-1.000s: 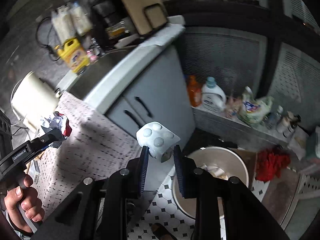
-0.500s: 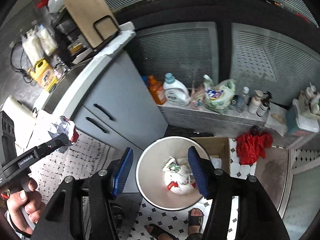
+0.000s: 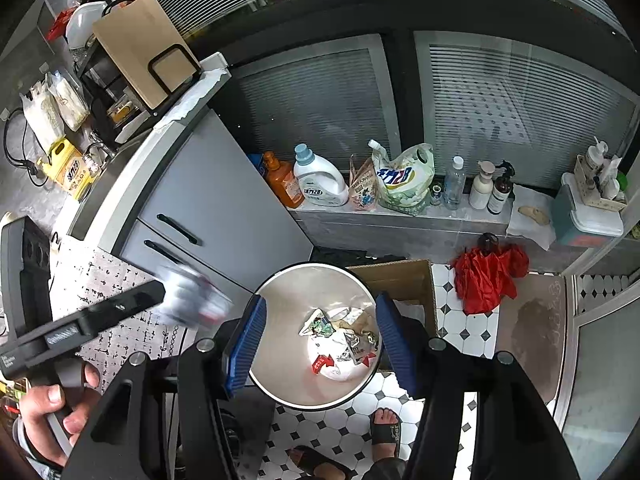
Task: Collect trash
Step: 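Open the left tool to drop the crumpled paper into the bin, then bring both open tools back toward the trash on the cloth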
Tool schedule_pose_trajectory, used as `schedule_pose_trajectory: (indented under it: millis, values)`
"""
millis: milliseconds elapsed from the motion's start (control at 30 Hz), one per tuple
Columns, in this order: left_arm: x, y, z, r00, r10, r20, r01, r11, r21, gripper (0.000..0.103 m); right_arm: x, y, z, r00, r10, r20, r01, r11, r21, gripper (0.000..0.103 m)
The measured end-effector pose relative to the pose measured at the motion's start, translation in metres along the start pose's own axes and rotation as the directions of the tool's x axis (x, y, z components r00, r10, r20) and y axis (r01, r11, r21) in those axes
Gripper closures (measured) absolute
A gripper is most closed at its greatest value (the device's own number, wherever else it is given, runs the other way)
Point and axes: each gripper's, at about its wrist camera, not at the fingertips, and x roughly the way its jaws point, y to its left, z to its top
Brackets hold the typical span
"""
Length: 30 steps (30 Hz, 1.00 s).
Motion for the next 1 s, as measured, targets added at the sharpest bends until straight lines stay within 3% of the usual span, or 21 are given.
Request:
schedule_pose_trajectory:
  millis: [200,500,633,1000]
  values:
    - [-0.016,0.014,0.006,0.999,0.029,0.036,-0.028,0.999,-0.03,0.018,0.009,0.002,0.0,1.0,0.014,-0.019,-0.014,1.0,0.0,0.046]
    - [-0.072,0.062,0.009,0.98,0.15,0.132,-0.132,0.982,-0.135,0.018,0.019,0.048,0.007,0.997,0.076,-0.012,-0.077,0.994,-0.077,0.027]
    - [-0.103,0.084,0.005,0.959,0.218,0.181,-0.184,0.964,-0.19,0.011,0.022,0.078,0.012,0.994,0.111,-0.016,-0.112,0.986,-0.122,0.021]
    - [-0.186,0.138,-0.028,0.89,0.365,0.271,-0.267,0.902,-0.338,0.006,0.028,0.175,0.007,0.973,0.227,-0.045,-0.23,0.928,-0.292,0.008]
